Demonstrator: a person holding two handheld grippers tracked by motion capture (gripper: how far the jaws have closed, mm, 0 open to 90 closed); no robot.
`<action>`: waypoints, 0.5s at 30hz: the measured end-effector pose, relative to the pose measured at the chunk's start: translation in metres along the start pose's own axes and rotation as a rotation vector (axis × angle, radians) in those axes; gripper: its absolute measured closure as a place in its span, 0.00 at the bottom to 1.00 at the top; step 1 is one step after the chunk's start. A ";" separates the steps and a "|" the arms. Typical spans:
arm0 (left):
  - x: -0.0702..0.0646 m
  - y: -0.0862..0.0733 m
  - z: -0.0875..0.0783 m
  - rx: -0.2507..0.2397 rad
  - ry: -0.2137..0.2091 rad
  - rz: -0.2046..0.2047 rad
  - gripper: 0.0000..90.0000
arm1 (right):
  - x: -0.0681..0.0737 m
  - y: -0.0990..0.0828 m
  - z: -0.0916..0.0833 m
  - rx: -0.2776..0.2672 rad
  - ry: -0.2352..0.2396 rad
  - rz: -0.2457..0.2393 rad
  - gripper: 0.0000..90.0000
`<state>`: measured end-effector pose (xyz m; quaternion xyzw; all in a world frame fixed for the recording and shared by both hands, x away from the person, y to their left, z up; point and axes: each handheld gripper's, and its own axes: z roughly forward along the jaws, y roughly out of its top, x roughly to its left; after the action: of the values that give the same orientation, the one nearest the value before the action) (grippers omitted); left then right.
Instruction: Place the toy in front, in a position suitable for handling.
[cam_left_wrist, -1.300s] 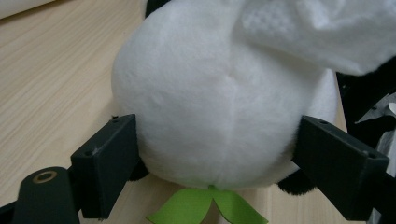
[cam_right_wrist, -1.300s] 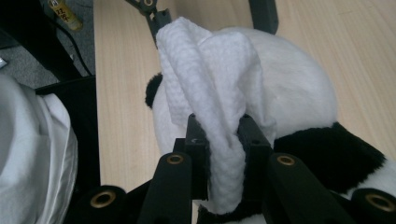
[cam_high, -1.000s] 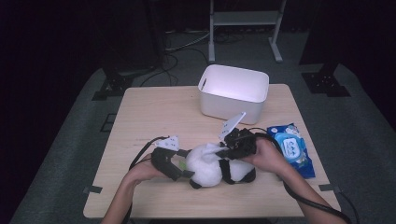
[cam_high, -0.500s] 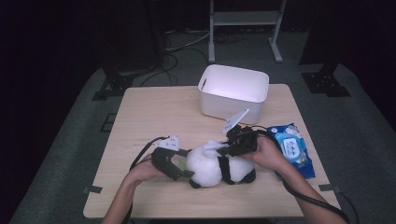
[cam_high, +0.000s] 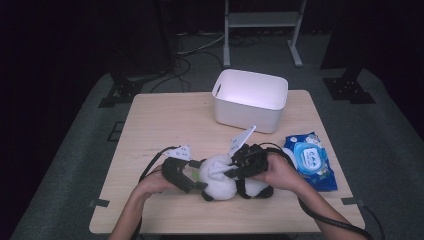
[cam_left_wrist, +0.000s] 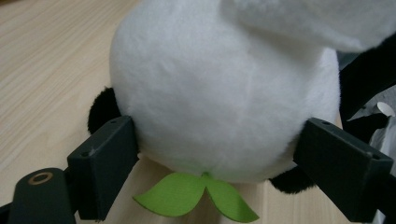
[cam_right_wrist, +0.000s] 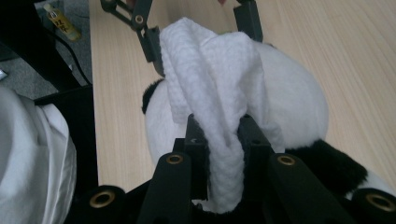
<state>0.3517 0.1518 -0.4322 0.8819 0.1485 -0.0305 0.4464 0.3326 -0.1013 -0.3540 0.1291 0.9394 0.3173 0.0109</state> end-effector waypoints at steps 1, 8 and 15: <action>0.000 0.000 0.000 0.001 0.000 0.003 0.14 | 0.000 0.001 0.001 -0.001 0.008 0.004 0.85; 0.000 0.000 0.000 0.000 0.002 0.003 0.13 | 0.005 0.008 0.006 0.000 0.039 -0.021 0.85; 0.000 0.000 0.000 -0.003 0.004 -0.001 0.13 | 0.011 -0.001 0.003 0.013 0.050 -0.028 0.85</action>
<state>0.3520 0.1518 -0.4318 0.8812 0.1499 -0.0286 0.4475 0.3226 -0.0975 -0.3559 0.1080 0.9432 0.3140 -0.0089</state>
